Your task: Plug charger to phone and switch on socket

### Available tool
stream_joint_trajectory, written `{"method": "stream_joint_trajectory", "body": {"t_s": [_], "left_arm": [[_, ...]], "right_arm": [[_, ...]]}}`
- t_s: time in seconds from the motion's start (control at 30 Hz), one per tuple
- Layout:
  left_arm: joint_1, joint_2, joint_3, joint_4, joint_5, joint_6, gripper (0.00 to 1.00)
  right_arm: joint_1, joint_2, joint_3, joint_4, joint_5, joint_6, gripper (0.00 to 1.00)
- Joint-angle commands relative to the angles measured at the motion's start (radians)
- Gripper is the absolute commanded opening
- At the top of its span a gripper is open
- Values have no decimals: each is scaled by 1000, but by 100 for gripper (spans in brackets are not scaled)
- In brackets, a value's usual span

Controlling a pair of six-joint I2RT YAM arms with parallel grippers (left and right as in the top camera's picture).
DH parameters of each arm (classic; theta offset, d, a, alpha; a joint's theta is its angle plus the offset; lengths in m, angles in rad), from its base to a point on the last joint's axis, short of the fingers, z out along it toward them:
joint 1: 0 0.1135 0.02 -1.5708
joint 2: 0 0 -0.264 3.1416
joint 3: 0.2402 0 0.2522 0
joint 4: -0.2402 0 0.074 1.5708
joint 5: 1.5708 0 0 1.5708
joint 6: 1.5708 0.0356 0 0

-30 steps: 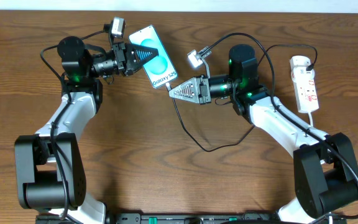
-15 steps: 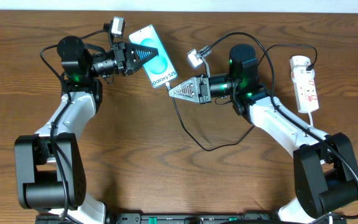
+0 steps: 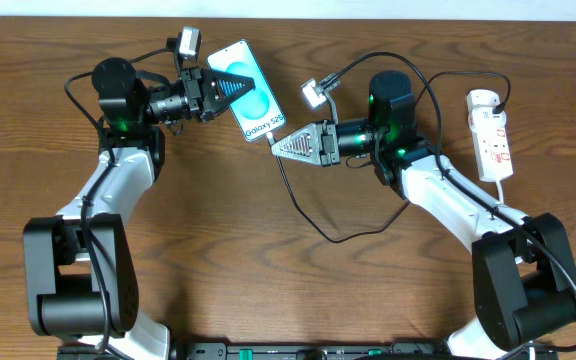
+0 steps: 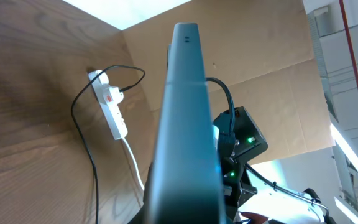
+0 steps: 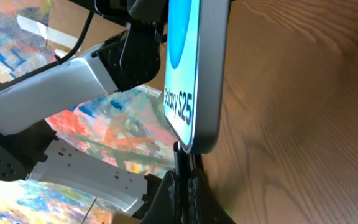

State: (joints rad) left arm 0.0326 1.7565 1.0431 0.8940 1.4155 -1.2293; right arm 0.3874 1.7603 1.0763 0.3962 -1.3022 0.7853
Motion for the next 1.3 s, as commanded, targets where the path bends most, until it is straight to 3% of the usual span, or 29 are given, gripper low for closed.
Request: {"method": "stream_joint_trajectory", "body": {"t_s": [0.0,1.27], "left_arm": [[1,-10,36,8,24,21,7],[9,-10,36,9,-63,14,7]], "right_arm": [[-8,-2,6,20,-18,31,1],[-16,8,6,23,-64,29,1]]}}
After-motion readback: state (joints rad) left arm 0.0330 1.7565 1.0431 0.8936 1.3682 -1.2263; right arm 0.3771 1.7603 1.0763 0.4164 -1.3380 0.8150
